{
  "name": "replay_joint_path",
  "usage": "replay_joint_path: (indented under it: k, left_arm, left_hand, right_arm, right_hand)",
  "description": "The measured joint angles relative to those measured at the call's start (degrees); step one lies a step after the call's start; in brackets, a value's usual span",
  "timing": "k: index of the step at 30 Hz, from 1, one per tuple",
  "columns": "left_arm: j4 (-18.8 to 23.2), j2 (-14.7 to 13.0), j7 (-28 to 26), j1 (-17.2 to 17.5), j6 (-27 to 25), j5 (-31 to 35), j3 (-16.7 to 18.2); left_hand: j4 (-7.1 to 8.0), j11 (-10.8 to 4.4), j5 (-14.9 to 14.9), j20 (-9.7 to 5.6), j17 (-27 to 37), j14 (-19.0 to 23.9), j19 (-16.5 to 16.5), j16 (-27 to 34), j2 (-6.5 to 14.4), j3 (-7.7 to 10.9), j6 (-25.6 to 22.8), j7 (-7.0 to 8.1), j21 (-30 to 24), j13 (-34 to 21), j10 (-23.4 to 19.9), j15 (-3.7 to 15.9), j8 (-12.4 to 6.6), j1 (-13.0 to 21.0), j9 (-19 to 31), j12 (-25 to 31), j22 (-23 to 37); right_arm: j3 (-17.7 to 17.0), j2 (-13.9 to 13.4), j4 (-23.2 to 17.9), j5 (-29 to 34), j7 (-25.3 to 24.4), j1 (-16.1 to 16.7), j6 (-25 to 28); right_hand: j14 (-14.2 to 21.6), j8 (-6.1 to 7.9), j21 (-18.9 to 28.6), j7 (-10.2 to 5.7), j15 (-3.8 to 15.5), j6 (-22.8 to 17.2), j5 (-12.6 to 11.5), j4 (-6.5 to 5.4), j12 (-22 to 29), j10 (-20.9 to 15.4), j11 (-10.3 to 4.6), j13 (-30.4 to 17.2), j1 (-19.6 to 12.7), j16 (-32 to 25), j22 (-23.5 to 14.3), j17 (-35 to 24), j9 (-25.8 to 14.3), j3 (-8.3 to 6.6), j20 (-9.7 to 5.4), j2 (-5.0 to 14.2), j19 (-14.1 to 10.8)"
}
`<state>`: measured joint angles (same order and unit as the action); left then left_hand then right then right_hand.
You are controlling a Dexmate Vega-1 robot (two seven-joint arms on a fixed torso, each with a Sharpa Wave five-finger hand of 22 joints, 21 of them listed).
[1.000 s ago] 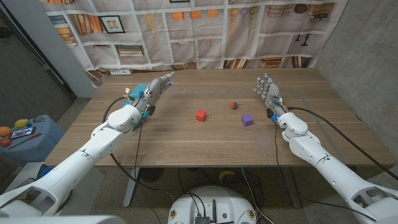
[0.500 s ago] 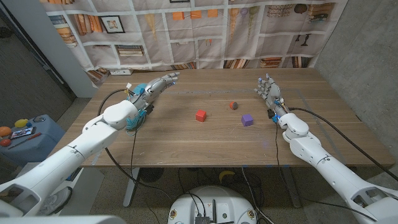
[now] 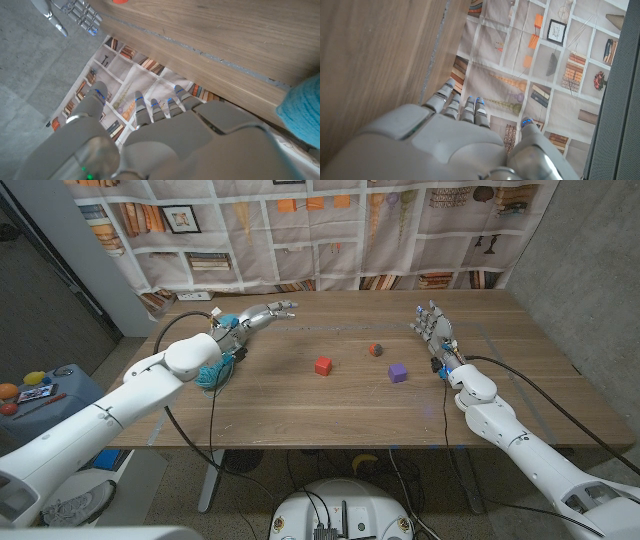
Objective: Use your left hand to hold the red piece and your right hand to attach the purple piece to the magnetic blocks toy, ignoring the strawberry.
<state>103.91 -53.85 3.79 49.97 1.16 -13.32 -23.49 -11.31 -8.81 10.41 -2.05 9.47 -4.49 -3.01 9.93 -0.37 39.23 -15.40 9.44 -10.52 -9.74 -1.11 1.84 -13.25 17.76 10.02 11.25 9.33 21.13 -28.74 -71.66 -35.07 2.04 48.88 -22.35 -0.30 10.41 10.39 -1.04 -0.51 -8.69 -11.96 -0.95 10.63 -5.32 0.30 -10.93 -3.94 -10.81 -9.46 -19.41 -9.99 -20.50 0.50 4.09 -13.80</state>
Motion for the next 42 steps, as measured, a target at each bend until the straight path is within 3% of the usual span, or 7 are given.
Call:
replay_joint_path:
  k: [7,21,42]
  left_arm:
    - [4.0,-2.1,0.6,-1.1,-4.4,5.0,-1.4]
    - [10.6,-4.3,4.7,-4.9,-12.7,15.4,-5.4]
    - [15.2,-3.2,16.0,-13.3,-21.1,32.2,-13.2]
  left_hand:
    - [0.21,-0.51,0.0,0.0,0.0,0.5,0.0,0.0,-1.0,0.25,-2.1,0.08,0.0,0.0,-0.5,0.09,-0.56,2.2,0.0,0.0,0.0]
    - [0.16,-0.5,0.0,0.0,0.0,0.5,0.0,0.0,-2.1,0.64,-1.8,0.4,0.0,0.0,-0.5,0.09,-0.27,4.4,0.0,-0.2,0.0]
    - [0.22,0.15,0.0,0.4,0.0,-1.4,2.1,0.0,-3.9,1.51,-1.1,0.7,0.3,0.0,1.6,0.14,0.57,9.5,0.3,-0.9,0.0]
  right_arm:
    - [0.0,0.1,0.2,0.0,0.2,-0.1,-0.3]
    - [0.1,0.4,1.2,-0.2,0.9,-0.6,-0.6]
    - [-0.1,1.2,3.2,-0.9,1.6,-0.7,-1.7]
  right_hand:
    - [0.0,0.0,0.0,0.0,0.0,0.0,0.0,0.16,0.0,0.0,0.0,0.0,0.0,0.0,0.0,0.2,0.0,-0.16,0.0,0.0,0.0]
    - [0.0,0.0,0.0,0.0,0.0,0.0,0.0,0.31,0.0,0.0,0.0,0.0,0.0,0.0,0.0,0.6,0.0,-0.31,-0.21,0.0,-0.2]
    - [0.0,0.0,0.0,0.0,0.0,0.0,0.0,0.31,0.0,0.0,0.0,0.0,0.0,-0.2,0.0,1.1,0.0,-0.31,-0.21,0.01,-0.2]
